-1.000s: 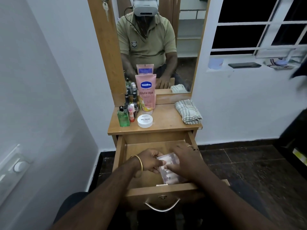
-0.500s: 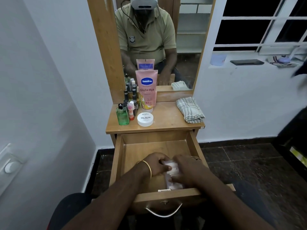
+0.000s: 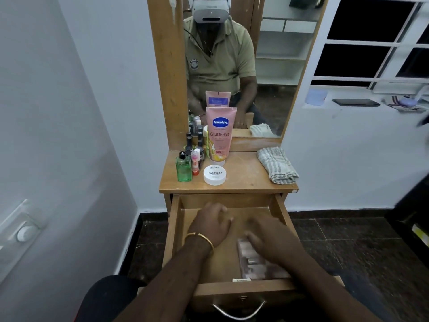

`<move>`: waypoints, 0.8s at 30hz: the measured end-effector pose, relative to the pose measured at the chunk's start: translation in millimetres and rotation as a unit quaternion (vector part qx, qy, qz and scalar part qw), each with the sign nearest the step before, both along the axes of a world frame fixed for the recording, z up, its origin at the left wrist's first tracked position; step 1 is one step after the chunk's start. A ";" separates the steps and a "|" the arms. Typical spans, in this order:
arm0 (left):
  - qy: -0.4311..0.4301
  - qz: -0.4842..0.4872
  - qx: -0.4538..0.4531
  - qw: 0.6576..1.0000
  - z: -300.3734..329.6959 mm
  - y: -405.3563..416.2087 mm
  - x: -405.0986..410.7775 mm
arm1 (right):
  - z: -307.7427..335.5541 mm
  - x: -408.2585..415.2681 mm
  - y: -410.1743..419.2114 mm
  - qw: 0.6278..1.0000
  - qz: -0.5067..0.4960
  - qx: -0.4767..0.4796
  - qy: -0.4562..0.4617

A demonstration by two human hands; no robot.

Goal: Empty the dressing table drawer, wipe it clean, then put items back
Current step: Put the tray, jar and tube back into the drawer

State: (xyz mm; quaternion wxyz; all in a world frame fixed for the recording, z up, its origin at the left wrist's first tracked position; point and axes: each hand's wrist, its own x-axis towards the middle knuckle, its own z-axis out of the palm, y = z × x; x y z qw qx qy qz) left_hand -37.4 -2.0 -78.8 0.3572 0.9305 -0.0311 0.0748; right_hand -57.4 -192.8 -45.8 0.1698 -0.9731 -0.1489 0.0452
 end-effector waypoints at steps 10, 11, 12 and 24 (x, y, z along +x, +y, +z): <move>-0.032 0.095 -0.083 0.992 12.5 11.6 -3.8 | 59.3 70.9 97.3 0.974 -0.101 0.145 -0.145; -0.032 0.097 -0.080 0.992 12.0 11.6 -3.6 | 58.3 75.5 102.4 0.975 -0.106 0.130 -0.142; -0.030 0.098 -0.074 0.992 11.9 11.2 -3.2 | 56.5 79.4 105.1 0.976 -0.111 0.119 -0.141; -0.033 0.082 -0.029 0.996 15.4 12.1 -1.3 | 51.4 37.6 56.1 0.959 -0.089 0.225 -0.147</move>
